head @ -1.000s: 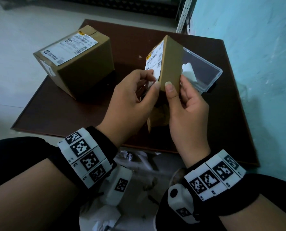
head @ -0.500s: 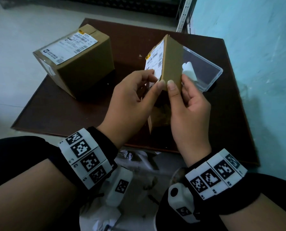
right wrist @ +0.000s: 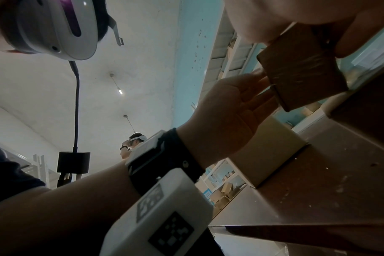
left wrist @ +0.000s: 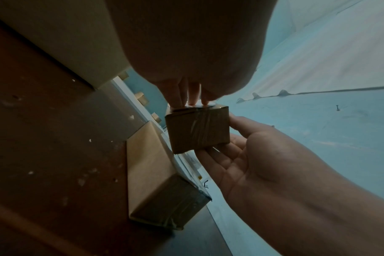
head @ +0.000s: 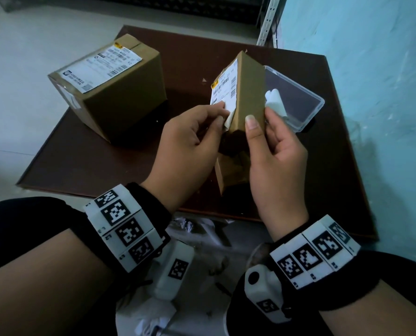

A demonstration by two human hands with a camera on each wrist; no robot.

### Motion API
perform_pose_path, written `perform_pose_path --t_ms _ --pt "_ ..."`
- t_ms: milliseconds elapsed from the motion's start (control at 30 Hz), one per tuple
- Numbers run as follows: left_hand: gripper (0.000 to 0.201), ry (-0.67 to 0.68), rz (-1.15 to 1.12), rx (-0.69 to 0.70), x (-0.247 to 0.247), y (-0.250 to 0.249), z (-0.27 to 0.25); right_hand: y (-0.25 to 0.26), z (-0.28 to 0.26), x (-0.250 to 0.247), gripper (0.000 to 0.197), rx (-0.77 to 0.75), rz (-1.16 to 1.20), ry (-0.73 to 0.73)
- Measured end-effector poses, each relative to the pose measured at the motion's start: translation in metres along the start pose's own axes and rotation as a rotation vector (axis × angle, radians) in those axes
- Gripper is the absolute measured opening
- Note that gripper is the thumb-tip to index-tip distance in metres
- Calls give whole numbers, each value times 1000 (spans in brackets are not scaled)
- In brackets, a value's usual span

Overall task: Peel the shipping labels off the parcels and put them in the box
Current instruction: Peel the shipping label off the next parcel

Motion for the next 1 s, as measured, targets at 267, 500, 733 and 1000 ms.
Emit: perform_pose_path --t_ms 267,500,733,1000 --pt "21 -7 25 -4 0 0 -1 1 -1 1 45 9 2 1" --pt "25 2 18 13 -1 -2 -2 2 -1 1 43 0 14 13" --pt "21 15 -11 -6 -2 -2 -2 1 -1 1 44 14 18 11" --pt "14 -13 6 20 -1 2 -3 1 0 2 44 33 48 -4"
Point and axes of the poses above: each hand's wrist, its own z-axis towards the middle knuckle, its own x-axis out of the palm, y = z × x, the point moved 2 cm from there along z, towards the middle knuckle, and after that the axes turned 15 degrees about z, right-handed, at the moved point
